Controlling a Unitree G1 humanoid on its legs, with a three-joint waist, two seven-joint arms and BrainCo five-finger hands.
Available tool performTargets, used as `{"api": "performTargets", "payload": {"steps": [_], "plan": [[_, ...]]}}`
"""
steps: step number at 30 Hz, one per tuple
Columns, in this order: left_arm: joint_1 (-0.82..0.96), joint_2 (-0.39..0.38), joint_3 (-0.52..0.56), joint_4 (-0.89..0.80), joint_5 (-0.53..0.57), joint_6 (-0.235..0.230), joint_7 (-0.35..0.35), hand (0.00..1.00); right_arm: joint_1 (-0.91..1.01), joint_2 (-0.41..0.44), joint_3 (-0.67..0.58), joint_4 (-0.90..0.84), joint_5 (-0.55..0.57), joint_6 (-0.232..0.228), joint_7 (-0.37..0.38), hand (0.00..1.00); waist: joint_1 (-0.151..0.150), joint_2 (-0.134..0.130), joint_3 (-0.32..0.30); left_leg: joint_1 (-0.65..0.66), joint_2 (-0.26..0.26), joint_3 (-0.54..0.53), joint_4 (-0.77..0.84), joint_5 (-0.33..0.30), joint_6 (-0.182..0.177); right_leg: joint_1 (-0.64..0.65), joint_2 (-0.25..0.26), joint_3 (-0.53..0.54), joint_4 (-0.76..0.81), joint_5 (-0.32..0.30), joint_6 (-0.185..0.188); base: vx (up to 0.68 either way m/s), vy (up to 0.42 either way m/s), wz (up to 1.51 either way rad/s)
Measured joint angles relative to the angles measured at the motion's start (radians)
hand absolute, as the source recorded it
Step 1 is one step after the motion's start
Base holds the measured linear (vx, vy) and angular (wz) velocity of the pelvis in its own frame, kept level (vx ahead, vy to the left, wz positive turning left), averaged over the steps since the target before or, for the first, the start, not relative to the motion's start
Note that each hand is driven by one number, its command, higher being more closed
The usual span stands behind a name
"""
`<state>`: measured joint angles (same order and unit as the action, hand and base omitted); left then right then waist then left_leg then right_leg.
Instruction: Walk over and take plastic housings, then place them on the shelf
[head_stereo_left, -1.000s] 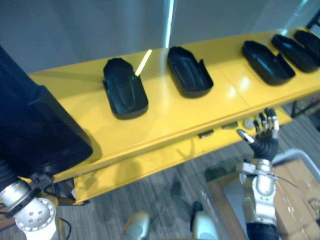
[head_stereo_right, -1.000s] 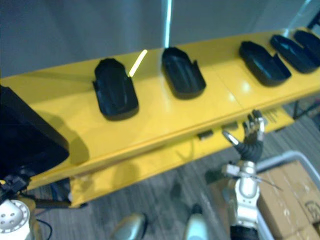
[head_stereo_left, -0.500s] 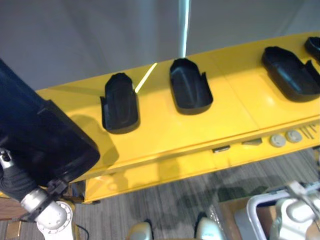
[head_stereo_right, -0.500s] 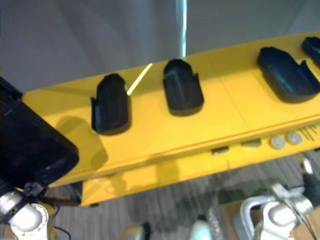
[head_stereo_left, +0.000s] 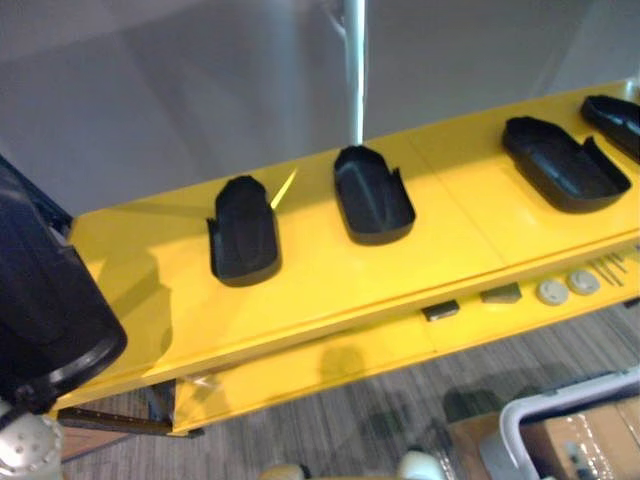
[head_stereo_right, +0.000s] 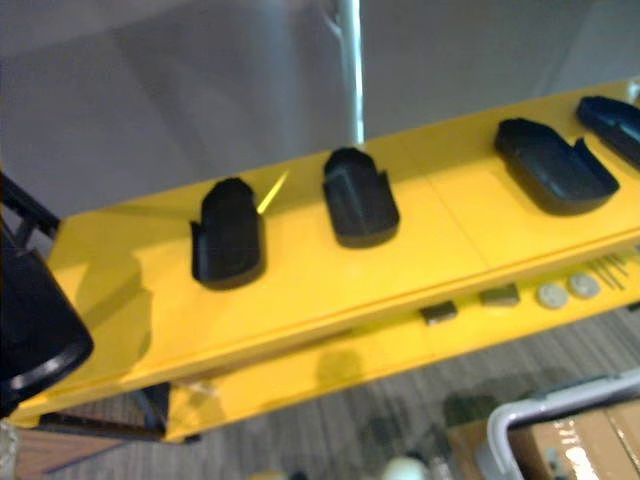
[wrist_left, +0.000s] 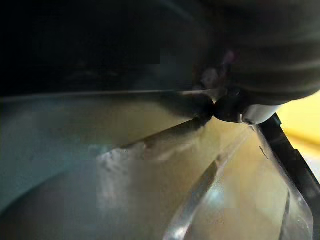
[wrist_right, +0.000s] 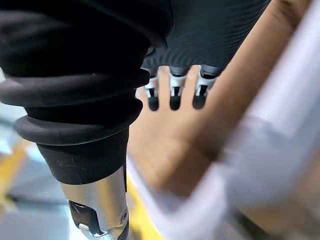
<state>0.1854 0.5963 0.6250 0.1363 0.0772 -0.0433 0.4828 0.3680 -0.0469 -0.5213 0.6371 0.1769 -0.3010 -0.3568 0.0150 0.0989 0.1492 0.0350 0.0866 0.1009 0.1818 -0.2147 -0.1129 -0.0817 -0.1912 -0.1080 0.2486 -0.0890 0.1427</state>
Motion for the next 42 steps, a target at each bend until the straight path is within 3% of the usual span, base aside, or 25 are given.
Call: {"api": "performTargets", "payload": {"steps": [2,4,7,12,17,24,30,42], "plan": [[-0.088,0.091,-0.023,0.122,-0.014,0.041,-0.058,1.00,-0.001,-0.035,0.009,0.028,0.006,0.008,0.048,0.00,0.000,-0.007,-0.001,-0.001,-0.004,0.014,0.001,0.001,0.003,0.000,-0.003,0.005,-0.005,0.005,0.003,0.00,0.017,-0.02],[-0.191,0.222,-0.117,0.257,-0.031,0.118,-0.142,1.00,-0.005,-0.079,0.018,0.057,0.006,0.030,0.094,0.00,-0.002,-0.021,-0.004,-0.002,-0.009,0.019,0.004,0.002,0.005,0.000,-0.005,0.012,-0.009,0.007,0.005,0.02,0.043,-0.04],[-0.291,0.310,-0.208,0.329,-0.030,0.184,-0.265,1.00,-0.027,-0.112,0.044,0.084,0.006,0.042,0.126,0.00,-0.006,-0.040,0.009,-0.004,-0.009,0.050,0.028,0.002,0.005,-0.001,-0.002,0.026,-0.009,0.007,0.005,0.02,0.026,-0.10],[-0.452,0.348,-0.340,0.420,-0.030,0.234,-0.457,1.00,-0.081,-0.137,0.106,0.095,0.005,0.045,0.177,0.00,-0.027,-0.049,0.050,-0.009,0.003,0.071,0.049,-0.005,-0.003,-0.002,0.004,0.031,-0.008,0.009,0.001,0.00,-0.002,-0.05],[-0.562,0.348,-0.388,0.509,-0.026,0.274,-0.553,1.00,-0.120,-0.142,0.160,0.095,0.004,0.044,0.188,0.00,-0.030,-0.059,0.090,-0.037,0.028,0.075,0.116,-0.036,-0.004,-0.009,0.026,0.038,0.000,0.009,-0.003,-0.01,-0.007,-0.04],[-0.632,0.349,-0.405,0.621,0.092,0.344,-0.574,1.00,-0.148,-0.146,0.211,0.095,0.002,0.043,0.185,0.00,-0.028,-0.064,0.118,-0.056,0.044,0.100,0.142,-0.044,-0.010,-0.029,0.037,0.053,0.011,0.009,-0.007,-0.01,-0.004,-0.06],[-0.679,0.427,-0.409,0.674,0.097,0.378,-0.570,1.00,-0.153,-0.147,0.242,0.100,0.005,0.042,0.179,0.00,-0.027,-0.076,0.135,-0.056,0.045,0.101,0.145,-0.044,-0.010,-0.029,0.038,0.054,0.014,0.009,-0.007,0.00,0.000,0.00],[-0.698,0.440,-0.403,0.720,0.097,0.379,-0.564,1.00,-0.158,-0.145,0.242,0.122,0.002,0.040,0.159,0.00,-0.023,-0.096,0.172,-0.077,0.064,0.111,0.179,-0.057,-0.008,-0.042,0.051,0.058,0.022,0.011,-0.011,-0.01,0.003,-0.01]]}}
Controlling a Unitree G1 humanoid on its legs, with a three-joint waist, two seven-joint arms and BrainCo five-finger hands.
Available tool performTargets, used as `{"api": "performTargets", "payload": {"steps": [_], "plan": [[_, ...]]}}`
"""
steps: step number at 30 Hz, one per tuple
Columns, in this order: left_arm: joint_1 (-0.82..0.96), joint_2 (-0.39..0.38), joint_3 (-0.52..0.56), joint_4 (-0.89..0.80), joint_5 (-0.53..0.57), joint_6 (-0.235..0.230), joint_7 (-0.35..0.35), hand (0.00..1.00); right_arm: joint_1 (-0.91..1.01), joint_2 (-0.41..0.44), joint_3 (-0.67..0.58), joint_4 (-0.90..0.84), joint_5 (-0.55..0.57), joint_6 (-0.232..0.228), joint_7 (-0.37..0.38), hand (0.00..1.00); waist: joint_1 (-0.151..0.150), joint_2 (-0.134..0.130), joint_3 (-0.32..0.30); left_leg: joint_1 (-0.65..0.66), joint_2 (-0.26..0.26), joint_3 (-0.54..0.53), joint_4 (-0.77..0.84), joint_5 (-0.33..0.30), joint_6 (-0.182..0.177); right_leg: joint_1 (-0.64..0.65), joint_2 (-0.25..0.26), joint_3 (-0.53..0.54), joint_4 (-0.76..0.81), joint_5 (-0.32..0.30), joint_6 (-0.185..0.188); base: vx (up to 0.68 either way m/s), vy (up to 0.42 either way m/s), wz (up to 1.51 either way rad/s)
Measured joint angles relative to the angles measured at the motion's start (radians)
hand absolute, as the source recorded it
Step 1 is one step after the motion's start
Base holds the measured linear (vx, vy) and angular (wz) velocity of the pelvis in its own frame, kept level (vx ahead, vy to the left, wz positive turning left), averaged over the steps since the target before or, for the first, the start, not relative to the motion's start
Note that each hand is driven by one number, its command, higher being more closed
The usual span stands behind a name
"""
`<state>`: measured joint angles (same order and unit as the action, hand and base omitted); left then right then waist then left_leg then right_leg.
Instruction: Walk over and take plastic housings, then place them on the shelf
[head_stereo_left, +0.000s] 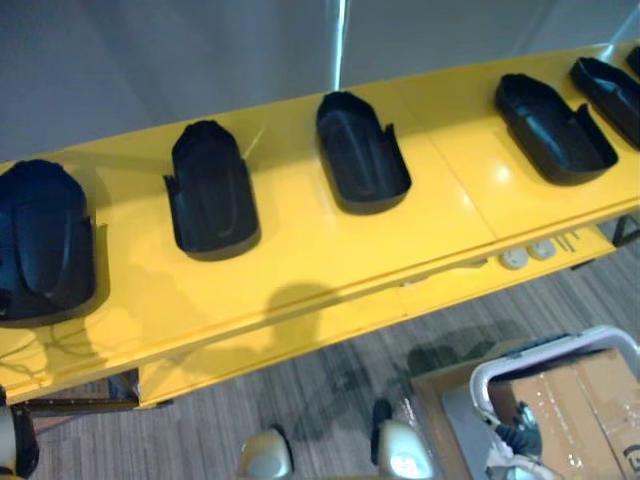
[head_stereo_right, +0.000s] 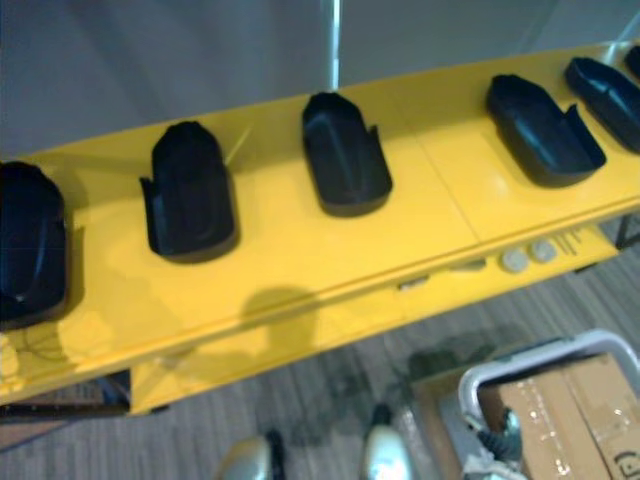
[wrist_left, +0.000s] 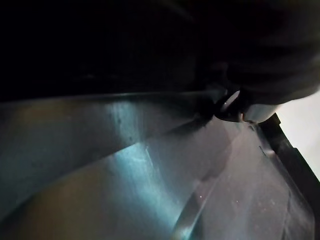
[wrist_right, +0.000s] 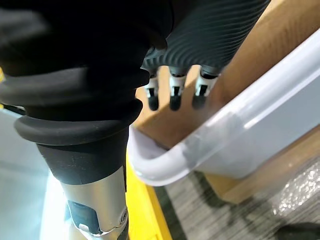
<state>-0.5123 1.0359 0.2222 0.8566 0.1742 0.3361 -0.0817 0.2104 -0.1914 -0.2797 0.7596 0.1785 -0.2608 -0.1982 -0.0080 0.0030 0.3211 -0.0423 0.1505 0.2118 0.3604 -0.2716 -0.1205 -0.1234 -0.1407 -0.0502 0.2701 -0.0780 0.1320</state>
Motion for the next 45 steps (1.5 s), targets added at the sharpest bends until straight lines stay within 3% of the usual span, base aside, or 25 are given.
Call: {"api": "performTargets", "payload": {"steps": [4,5,11,18,21,22,24,28,32,33,34,36,37,38,39,40,43,45], "plan": [[0.000,-0.003,0.001,0.000,-0.001,-0.001,0.014,1.00,-0.001,0.000,0.000,-0.001,0.000,0.000,0.000,0.00,-0.002,-0.001,0.008,-0.011,0.005,0.006,0.006,0.000,0.000,-0.016,0.002,0.006,0.005,0.002,-0.003,-0.01,0.006,-0.05],[0.000,-0.003,0.002,0.000,-0.002,-0.001,0.023,0.00,-0.003,0.000,0.000,-0.001,0.000,0.000,0.000,0.00,-0.002,-0.003,0.020,-0.013,0.009,0.009,0.016,0.000,0.000,-0.016,0.002,0.008,0.007,0.002,-0.003,-0.02,0.017,-0.07],[-0.031,-0.004,0.009,-0.001,-0.009,-0.001,0.072,0.00,-0.016,-0.001,0.000,-0.003,0.001,0.000,0.000,0.00,-0.005,-0.017,0.057,-0.029,0.018,0.009,0.037,-0.008,0.002,-0.023,0.007,0.007,0.017,0.003,-0.006,-0.04,0.003,0.01],[-0.042,-0.007,0.028,-0.004,-0.012,-0.001,0.198,0.00,-0.021,-0.005,0.000,-0.007,0.000,0.000,0.001,0.00,-0.003,-0.016,0.069,-0.049,0.028,0.013,0.072,-0.026,0.003,-0.036,0.018,0.013,0.031,0.004,-0.006,-0.02,0.010,-0.02],[-0.047,-0.008,0.042,-0.014,-0.025,-0.003,0.302,0.00,-0.021,-0.006,0.000,-0.009,0.000,0.000,0.001,0.00,-0.004,-0.016,0.069,-0.046,0.030,0.013,0.069,-0.025,0.002,-0.036,0.018,0.013,0.033,0.002,-0.008,0.00,0.000,0.00],[-0.062,-0.008,0.044,-0.014,-0.060,-0.008,0.379,0.00,-0.021,-0.007,0.000,-0.008,0.000,-0.001,0.001,0.00,-0.004,-0.016,0.069,-0.045,0.030,0.013,0.068,-0.025,0.002,-0.036,0.018,0.013,0.034,0.002,-0.008,0.00,0.000,0.00],[-0.081,-0.008,0.053,-0.017,-0.090,-0.013,0.462,0.00,-0.021,-0.007,0.000,-0.008,0.000,-0.002,0.002,0.00,-0.004,-0.015,0.069,-0.044,0.028,0.013,0.067,-0.024,0.002,-0.036,0.018,0.013,0.035,0.002,-0.008,0.00,0.000,0.00],[-0.089,-0.006,0.091,-0.062,-0.138,-0.092,0.662,0.00,-0.018,-0.006,0.000,-0.001,0.000,-0.018,0.007,0.00,-0.001,-0.010,0.071,-0.024,0.020,0.014,0.051,-0.014,0.000,-0.030,0.014,0.013,0.035,0.002,-0.008,0.00,0.000,0.01],[-0.094,-0.002,0.092,-0.221,-0.178,-0.250,0.834,0.00,-0.017,-0.003,-0.001,0.016,-0.007,-0.040,0.025,0.00,0.004,0.005,0.061,0.014,0.006,0.001,-0.006,0.016,-0.004,0.010,0.004,-0.011,0.004,0.004,-0.009,0.01,-0.019,0.16],[-0.077,-0.003,0.100,-0.298,-0.199,-0.301,0.861,1.00,-0.017,0.002,-0.001,0.022,-0.008,-0.040,0.026,0.00,0.005,0.015,0.048,0.019,0.006,-0.008,-0.018,0.020,-0.005,0.024,0.003,-0.027,-0.010,0.006,-0.010,0.04,-0.013,0.16],[-0.040,-0.016,0.136,-0.383,-0.224,-0.341,0.867,1.00,-0.016,0.009,-0.001,0.024,-0.009,-0.040,0.026,0.00,0.005,0.023,0.034,0.023,0.006,-0.010,-0.033,0.025,-0.006,0.035,0.002,-0.031,-0.023,0.008,-0.010,0.04,-0.003,0.15],[0.075,-0.096,0.232,-0.571,-0.278,-0.415,0.866,1.00,-0.007,0.019,-0.003,0.032,-0.028,-0.039,0.026,0.00,0.008,0.046,-0.016,0.027,0.007,-0.012,-0.059,0.029,-0.008,0.047,0.003,-0.039,-0.053,0.013,-0.009,0.08,0.012,0.10],[0.181,-0.187,0.288,-0.699,-0.296,-0.448,0.852,1.00,0.008,0.027,-0.004,0.031,-0.037,-0.035,0.025,0.00,0.012,0.065,-0.046,0.043,0.009,-0.015,-0.078,0.031,-0.009,0.069,0.002,-0.054,-0.075,0.017,-0.007,0.14,0.009,0.15],[0.232,-0.237,0.307,-0.758,-0.298,-0.463,0.843,1.00,0.017,0.034,-0.005,0.030,-0.038,-0.035,0.022,0.00,0.014,0.074,-0.058,0.050,0.009,-0.019,-0.086,0.032,-0.009,0.082,0.002,-0.060,-0.085,0.017,-0.007,0.15,0.016,0.25],[0.364,-0.372,0.340,-0.885,-0.332,-0.501,0.805,1.00,0.043,0.059,-0.043,0.017,-0.039,-0.026,0.004,0.00,0.020,0.085,-0.083,0.066,0.008,-0.034,-0.098,0.032,-0.009,0.112,0.002,-0.075,-0.107,0.017,-0.007,0.13,0.012,0.27],[0.420,-0.429,0.350,-0.932,-0.335,-0.512,0.779,1.00,0.055,0.065,-0.051,0.007,-0.040,-0.015,0.001,0.00,0.021,0.088,-0.091,0.072,0.007,-0.041,-0.106,0.032,-0.010,0.125,0.002,-0.085,-0.114,0.017,-0.008,0.12,0.017,0.29],[0.692,-0.702,0.320,-1.112,-0.372,-0.531,0.610,1.00,0.096,0.105,-0.051,-0.014,-0.076,0.011,0.005,0.00,0.052,0.054,-0.108,0.093,0.004,-0.069,-0.124,0.035,-0.014,0.167,0.003,-0.119,-0.145,0.021,-0.009,0.06,-0.002,0.27],[0.783,-0.773,0.282,-1.132,-0.374,-0.531,0.540,1.00,0.099,0.128,-0.051,-0.015,-0.076,0.023,0.005,0.00,0.068,0.035,-0.118,0.091,-0.001,-0.088,-0.123,0.035,-0.014,0.186,0.002,-0.137,-0.161,0.028,-0.013,0.01,0.008,0.33]]}}
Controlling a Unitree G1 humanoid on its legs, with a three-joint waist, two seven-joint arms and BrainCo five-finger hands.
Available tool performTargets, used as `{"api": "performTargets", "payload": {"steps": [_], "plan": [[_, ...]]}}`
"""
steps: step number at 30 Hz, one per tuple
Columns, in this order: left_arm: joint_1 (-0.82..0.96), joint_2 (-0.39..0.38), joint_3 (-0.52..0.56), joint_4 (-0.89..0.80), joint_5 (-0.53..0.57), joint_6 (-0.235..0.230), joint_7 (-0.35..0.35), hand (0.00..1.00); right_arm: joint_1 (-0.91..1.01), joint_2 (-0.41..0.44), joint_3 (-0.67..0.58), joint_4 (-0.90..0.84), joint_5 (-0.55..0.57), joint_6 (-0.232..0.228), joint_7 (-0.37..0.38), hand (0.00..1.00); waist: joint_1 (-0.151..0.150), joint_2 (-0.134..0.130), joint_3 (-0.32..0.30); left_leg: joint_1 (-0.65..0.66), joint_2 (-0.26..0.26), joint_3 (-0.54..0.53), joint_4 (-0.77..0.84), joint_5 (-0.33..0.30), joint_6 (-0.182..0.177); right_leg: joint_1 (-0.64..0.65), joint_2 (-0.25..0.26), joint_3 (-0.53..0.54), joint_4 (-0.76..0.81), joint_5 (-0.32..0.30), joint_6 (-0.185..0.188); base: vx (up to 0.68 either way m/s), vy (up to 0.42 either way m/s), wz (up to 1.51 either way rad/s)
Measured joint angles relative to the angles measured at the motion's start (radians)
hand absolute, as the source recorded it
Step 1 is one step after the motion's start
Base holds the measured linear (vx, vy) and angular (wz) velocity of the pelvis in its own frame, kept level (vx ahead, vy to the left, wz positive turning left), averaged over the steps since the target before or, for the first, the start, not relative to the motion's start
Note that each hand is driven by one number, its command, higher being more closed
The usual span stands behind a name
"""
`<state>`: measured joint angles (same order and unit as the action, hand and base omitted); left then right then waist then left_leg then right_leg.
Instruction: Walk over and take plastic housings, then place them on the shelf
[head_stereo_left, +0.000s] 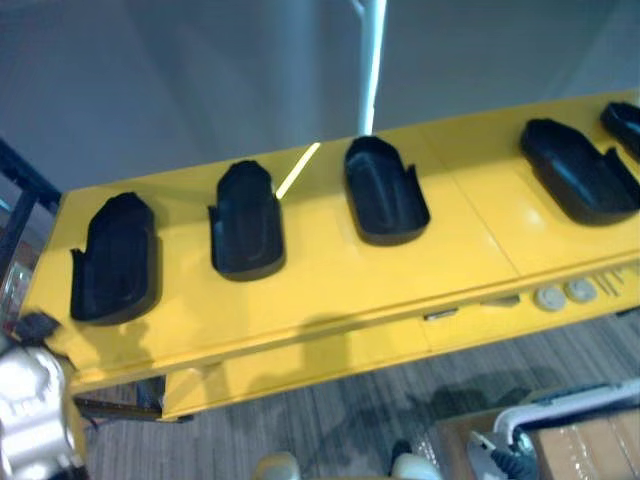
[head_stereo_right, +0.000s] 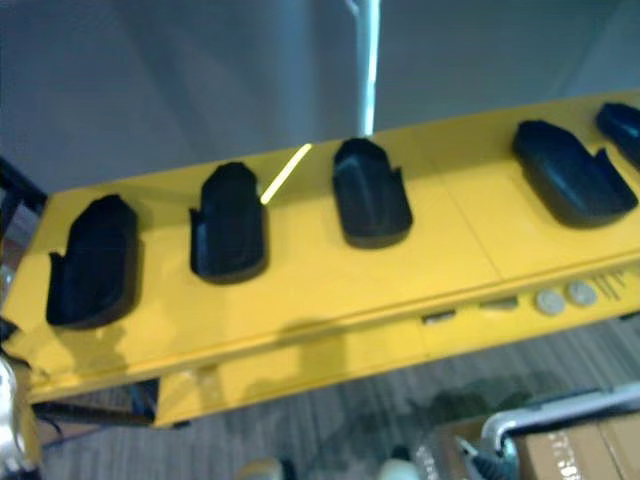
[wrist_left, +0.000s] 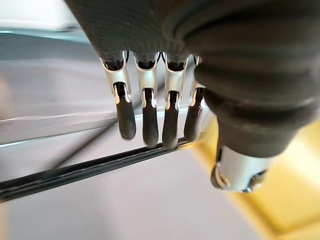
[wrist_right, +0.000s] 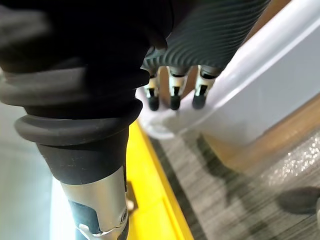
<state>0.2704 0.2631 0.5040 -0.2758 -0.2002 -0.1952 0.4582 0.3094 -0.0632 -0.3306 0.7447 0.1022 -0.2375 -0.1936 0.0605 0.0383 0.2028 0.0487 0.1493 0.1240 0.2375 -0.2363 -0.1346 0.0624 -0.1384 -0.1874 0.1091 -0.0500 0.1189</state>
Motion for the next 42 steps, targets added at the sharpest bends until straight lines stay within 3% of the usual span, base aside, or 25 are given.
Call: {"api": "performTargets", "payload": {"steps": [1,4,9,11,19,25,36,42], "plan": [[0.066,-0.049,-0.049,-0.005,-0.030,0.001,-0.073,1.00,0.000,0.013,0.000,0.000,-0.001,0.001,0.001,0.00,0.009,-0.013,-0.007,0.000,-0.004,-0.020,0.000,0.000,0.001,0.019,-0.006,-0.011,-0.009,0.006,-0.001,-0.01,0.024,0.35],[0.154,-0.129,-0.143,-0.035,-0.117,0.000,-0.183,1.00,-0.001,0.018,-0.001,-0.002,-0.001,0.001,0.003,0.00,0.010,-0.023,-0.012,-0.017,-0.023,-0.052,0.019,-0.006,0.015,0.041,-0.024,-0.038,-0.018,0.014,-0.003,-0.04,0.048,0.37],[0.180,-0.159,-0.204,-0.015,-0.112,0.003,-0.236,1.00,-0.001,0.017,0.012,0.014,0.000,0.001,0.002,0.00,0.007,-0.016,-0.009,-0.040,-0.032,-0.059,0.041,-0.021,0.029,0.041,-0.024,-0.039,-0.034,0.017,-0.007,-0.05,0.021,0.06],[0.168,-0.160,-0.230,-0.003,-0.105,0.025,-0.244,1.00,-0.003,0.005,0.012,0.020,0.000,-0.001,0.002,0.00,0.003,-0.010,-0.007,-0.053,-0.027,-0.058,0.051,-0.023,0.029,0.031,-0.020,-0.038,-0.034,0.017,-0.006,-0.01,-0.004,-0.02],[0.060,-0.131,-0.248,0.146,-0.101,0.050,-0.224,1.00,-0.043,-0.043,0.012,0.052,0.002,-0.021,0.003,0.00,-0.018,0.016,-0.007,-0.051,-0.020,-0.027,0.050,-0.016,0.026,0.009,-0.026,-0.029,-0.026,0.018,-0.006,0.02,0.010,-0.08],[-0.017,-0.070,-0.254,0.219,-0.116,0.065,-0.201,1.00,-0.051,-0.047,0.011,0.058,0.001,-0.026,0.022,0.00,-0.023,0.017,-0.007,-0.032,-0.020,-0.004,0.049,-0.015,0.026,0.004,-0.032,-0.026,-0.015,0.018,-0.005,0.01,0.013,-0.09],[-0.121,0.000,-0.235,0.419,-0.147,0.069,-0.142,1.00,-0.050,-0.065,0.007,0.062,-0.001,-0.023,0.042,0.00,-0.058,0.015,-0.012,-0.029,-0.019,0.037,0.030,0.010,0.027,-0.032,-0.036,0.008,0.003,0.031,0.017,-0.07,-0.003,-0.12],[-0.154,0.048,-0.164,0.541,-0.148,0.065,-0.126,1.00,-0.049,-0.071,-0.008,0.061,-0.020,-0.021,0.044,0.00,-0.071,0.010,-0.023,-0.029,-0.021,0.052,0.013,0.023,0.027,-0.049,-0.036,0.024,0.001,0.043,0.019,-0.03,-0.008,-0.06]]}}
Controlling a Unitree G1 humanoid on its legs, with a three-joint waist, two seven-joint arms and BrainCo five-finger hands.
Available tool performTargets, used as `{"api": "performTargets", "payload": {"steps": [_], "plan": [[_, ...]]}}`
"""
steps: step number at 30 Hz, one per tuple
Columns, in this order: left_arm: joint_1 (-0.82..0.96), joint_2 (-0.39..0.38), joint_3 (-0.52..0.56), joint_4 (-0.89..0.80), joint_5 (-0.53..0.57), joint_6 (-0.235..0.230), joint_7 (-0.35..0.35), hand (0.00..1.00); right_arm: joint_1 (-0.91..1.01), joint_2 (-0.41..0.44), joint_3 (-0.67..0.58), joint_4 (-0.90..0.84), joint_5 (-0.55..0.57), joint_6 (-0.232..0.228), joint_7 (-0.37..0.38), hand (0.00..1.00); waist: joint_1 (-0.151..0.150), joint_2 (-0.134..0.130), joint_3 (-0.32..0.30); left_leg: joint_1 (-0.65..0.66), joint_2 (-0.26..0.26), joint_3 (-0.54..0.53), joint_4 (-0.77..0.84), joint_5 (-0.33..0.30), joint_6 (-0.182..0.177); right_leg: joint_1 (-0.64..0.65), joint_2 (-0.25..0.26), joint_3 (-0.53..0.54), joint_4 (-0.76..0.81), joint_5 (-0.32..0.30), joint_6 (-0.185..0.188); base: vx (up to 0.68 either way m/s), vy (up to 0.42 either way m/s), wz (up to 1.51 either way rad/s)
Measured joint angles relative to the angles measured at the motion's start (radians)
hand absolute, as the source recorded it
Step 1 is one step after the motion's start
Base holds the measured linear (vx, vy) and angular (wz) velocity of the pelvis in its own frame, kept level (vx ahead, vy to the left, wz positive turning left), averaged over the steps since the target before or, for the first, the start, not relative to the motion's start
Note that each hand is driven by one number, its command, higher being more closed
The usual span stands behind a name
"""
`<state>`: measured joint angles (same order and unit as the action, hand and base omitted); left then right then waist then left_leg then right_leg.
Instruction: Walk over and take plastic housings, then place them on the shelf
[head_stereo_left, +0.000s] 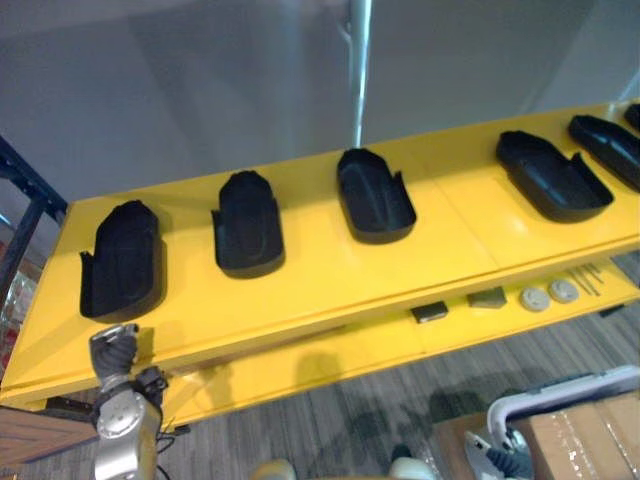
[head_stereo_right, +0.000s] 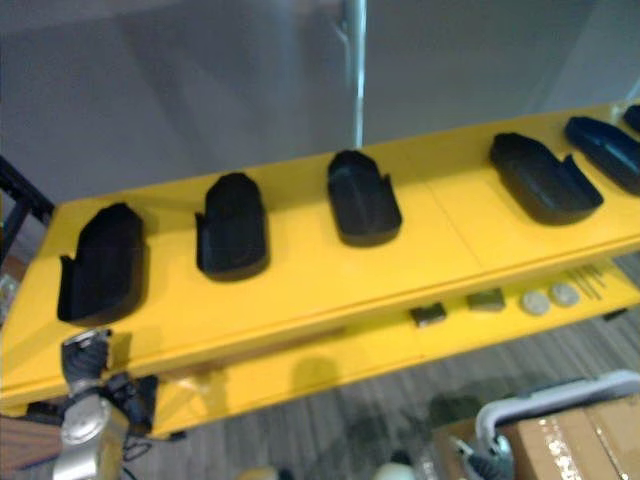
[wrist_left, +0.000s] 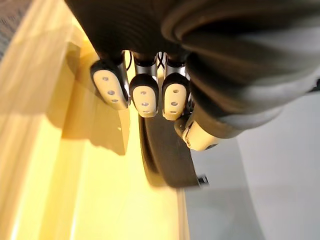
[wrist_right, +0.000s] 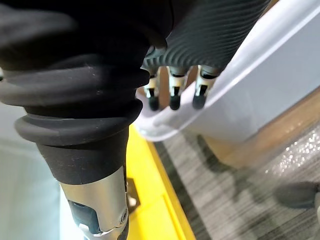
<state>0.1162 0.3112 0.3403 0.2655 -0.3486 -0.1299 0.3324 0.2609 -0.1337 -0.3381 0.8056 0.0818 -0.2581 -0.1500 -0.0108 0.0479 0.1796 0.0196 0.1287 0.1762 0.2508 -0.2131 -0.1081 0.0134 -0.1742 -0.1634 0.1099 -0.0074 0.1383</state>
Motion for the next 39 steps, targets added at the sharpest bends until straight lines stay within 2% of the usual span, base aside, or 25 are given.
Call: {"api": "performTargets", "payload": {"steps": [15,19,33,39], "plan": [[-0.121,0.082,0.040,0.205,-0.009,0.002,0.010,1.00,-0.008,-0.032,-0.005,-0.004,-0.017,0.002,0.020,0.00,-0.007,-0.003,0.000,0.035,-0.003,0.042,-0.028,0.002,-0.003,0.003,0.000,0.032,-0.012,0.007,0.005,0.01,0.006,-0.06],[-0.153,0.103,0.040,0.251,-0.045,0.002,0.009,1.00,-0.011,-0.039,-0.005,-0.004,-0.017,0.006,0.020,0.00,-0.009,-0.004,0.001,0.037,-0.003,0.049,-0.030,0.002,-0.003,-0.004,0.000,0.040,-0.008,0.007,0.005,0.00,0.005,-0.05],[-0.172,0.120,0.079,0.277,-0.071,-0.003,0.018,1.00,-0.018,-0.059,-0.011,-0.004,-0.018,0.022,0.041,0.00,-0.015,-0.011,0.036,0.048,-0.003,0.080,-0.030,0.001,-0.003,-0.024,-0.001,0.068,0.018,0.003,0.002,-0.02,0.006,-0.06],[-0.173,0.117,0.090,0.306,-0.076,-0.045,0.041,1.00,-0.037,-0.064,-0.027,-0.008,-0.017,0.022,0.047,0.00,-0.017,-0.003,0.043,0.047,-0.005,0.076,-0.035,0.001,-0.003,-0.024,-0.003,0.061,0.018,-0.001,0.003,0.01,0.003,0.03]]}}
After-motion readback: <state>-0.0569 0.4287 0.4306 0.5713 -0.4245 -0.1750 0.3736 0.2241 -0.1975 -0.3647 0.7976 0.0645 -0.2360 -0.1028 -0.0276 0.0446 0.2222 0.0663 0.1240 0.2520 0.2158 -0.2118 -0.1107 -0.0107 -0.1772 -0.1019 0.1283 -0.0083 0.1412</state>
